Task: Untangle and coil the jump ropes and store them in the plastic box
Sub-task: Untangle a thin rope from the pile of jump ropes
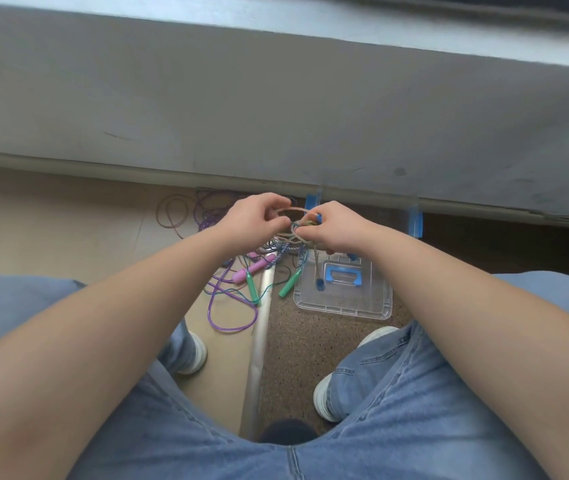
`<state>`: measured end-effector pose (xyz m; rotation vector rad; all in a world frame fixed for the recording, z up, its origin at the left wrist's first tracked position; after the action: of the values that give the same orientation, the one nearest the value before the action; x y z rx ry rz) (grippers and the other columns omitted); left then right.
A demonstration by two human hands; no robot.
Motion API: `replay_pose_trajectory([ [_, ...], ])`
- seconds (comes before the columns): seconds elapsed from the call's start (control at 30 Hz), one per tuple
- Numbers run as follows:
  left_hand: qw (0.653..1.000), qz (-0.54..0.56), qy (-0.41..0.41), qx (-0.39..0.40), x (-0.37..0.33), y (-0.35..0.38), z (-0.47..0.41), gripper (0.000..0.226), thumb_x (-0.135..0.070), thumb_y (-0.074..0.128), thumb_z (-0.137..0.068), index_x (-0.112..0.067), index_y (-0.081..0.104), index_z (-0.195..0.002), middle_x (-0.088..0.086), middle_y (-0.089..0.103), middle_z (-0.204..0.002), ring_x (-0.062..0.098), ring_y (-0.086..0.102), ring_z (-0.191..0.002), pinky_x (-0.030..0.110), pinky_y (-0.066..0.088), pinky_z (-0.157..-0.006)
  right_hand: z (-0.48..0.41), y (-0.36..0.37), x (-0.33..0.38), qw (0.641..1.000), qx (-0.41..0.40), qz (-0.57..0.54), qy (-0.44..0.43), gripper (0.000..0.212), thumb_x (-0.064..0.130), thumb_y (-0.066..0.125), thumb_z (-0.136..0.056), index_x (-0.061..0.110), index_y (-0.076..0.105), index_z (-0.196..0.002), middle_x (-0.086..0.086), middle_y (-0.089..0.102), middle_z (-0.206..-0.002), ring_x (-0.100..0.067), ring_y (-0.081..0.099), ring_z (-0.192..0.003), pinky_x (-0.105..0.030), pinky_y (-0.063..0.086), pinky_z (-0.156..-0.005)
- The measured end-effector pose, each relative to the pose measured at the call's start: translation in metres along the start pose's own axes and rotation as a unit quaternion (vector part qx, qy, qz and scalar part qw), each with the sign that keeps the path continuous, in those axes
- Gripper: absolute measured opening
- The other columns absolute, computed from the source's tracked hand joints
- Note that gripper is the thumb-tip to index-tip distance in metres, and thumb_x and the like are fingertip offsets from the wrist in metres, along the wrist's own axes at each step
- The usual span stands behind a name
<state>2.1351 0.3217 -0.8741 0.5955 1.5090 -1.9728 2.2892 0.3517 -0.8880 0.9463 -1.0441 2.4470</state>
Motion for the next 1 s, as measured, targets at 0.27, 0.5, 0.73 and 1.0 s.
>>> replay_pose_trajectory([
  [0.27, 0.952, 0.120, -0.167, -0.228, 0.045, -0.059, 0.002, 0.036, -0.019, 0.031, -0.101, -0.022, 0.065, -0.113, 0.009, 0.067, -0.117, 0.031, 0.060, -0.110, 0.038, 0.047, -0.097, 0.012, -0.010, -0.040, 0.996, 0.035, 0.053, 0.069, 0.020, 0.016, 0.058, -0.095, 0.003, 0.068, -0.107, 0.000, 0.058, -0.078, -0.013, 0.046, -0.059, -0.025, 0.047, -0.049],
  [0.5, 0.678, 0.682, -0.208, -0.176, 0.041, -0.035, 0.000, 0.026, -0.007, 0.031, -0.098, -0.018, 0.050, -0.084, -0.002, 0.047, -0.060, 0.016, 0.052, -0.052, 0.030, 0.051, -0.068, 0.012, -0.016, -0.045, 0.997, -0.016, -0.010, 0.075, 0.020, 0.020, 0.055, -0.095, 0.014, 0.072, -0.105, -0.006, 0.058, -0.084, -0.017, 0.045, -0.064, -0.032, 0.046, -0.056],
  [0.73, 0.976, 0.190, -0.097, 0.040, 0.002, -0.019, 0.003, 0.020, -0.042, 0.059, -0.092, -0.029, 0.065, -0.105, -0.009, 0.059, -0.069, 0.007, 0.053, -0.055, 0.018, 0.042, -0.051, 0.007, -0.016, -0.031, 0.994, -0.066, -0.060, 0.063, 0.017, 0.019, 0.053, -0.093, 0.008, 0.066, -0.088, -0.008, 0.045, -0.070, -0.021, 0.040, -0.063, -0.035, 0.044, -0.058],
  [1.0, 0.982, 0.172, -0.054, -0.062, -0.002, -0.017, 0.003, 0.031, -0.044, 0.061, -0.094, -0.022, 0.076, -0.078, -0.015, 0.056, -0.050, -0.003, 0.044, -0.047, 0.025, 0.038, -0.060, 0.000, -0.011, -0.032, 0.996, -0.060, -0.020, 0.055, 0.026, 0.021, 0.049, -0.098, 0.023, 0.070, -0.112, -0.003, 0.058, -0.074, -0.018, 0.046, -0.060, -0.031, 0.049, -0.052],
])
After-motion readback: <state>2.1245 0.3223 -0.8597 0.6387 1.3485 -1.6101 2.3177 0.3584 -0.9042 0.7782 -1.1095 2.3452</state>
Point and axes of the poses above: each hand's wrist, its own z-axis away from the middle knuckle, its own y-axis out of the palm, x = y × z, the point moved 7 cm from there along -z, towards the middle knuckle
